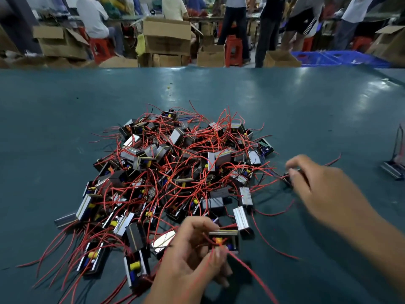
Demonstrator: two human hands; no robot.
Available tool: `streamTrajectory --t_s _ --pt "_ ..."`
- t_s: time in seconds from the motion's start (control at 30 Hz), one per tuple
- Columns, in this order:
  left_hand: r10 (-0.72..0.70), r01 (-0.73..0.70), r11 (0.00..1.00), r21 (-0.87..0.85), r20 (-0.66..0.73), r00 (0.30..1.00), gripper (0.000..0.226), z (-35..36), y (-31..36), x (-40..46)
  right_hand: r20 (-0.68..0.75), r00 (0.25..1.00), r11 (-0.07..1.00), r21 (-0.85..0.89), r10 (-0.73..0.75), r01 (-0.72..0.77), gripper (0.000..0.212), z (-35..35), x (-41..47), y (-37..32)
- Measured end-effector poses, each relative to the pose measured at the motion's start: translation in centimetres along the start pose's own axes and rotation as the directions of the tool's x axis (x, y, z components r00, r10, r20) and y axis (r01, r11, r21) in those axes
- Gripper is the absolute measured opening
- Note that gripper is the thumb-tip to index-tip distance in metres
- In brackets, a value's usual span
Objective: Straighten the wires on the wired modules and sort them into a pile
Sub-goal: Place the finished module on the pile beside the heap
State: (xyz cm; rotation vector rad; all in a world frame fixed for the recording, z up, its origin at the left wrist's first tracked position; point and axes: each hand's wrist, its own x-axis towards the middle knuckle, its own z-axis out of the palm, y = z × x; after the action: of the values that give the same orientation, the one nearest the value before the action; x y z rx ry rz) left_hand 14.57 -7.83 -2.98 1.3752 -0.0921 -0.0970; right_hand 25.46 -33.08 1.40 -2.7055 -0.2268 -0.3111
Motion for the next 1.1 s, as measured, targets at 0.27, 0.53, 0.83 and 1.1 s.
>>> streamTrajectory --t_s 0.27,0.53,0.83,1.1 --pt "-0.088 0.074 0.973 -0.221 -0.057 0.994 0.025 -0.3 -0.9 0.8 -0.154 0.983 0.973 -0.192 0.098 -0.127 0.036 4.4 1.1 4.6" --pt "-0.043 0.044 0.999 -0.016 0.043 0.998 0.04 -1.1 -1.6 0.5 -0.267 0.945 0.972 0.189 0.188 -0.14 0.02 3.6 1.3 4.1" --pt "-0.051 0.055 0.998 -0.04 0.095 0.994 0.033 -1.0 -1.0 0.2 -0.412 0.87 0.895 0.441 0.273 -0.072 0.02 -0.9 -0.5 1.5" --pt "-0.113 0.138 0.98 -0.142 0.172 0.979 0.022 -0.5 0.4 -0.2 -0.508 0.729 0.714 0.699 0.458 0.038 0.013 -2.0 -4.7 -1.4"
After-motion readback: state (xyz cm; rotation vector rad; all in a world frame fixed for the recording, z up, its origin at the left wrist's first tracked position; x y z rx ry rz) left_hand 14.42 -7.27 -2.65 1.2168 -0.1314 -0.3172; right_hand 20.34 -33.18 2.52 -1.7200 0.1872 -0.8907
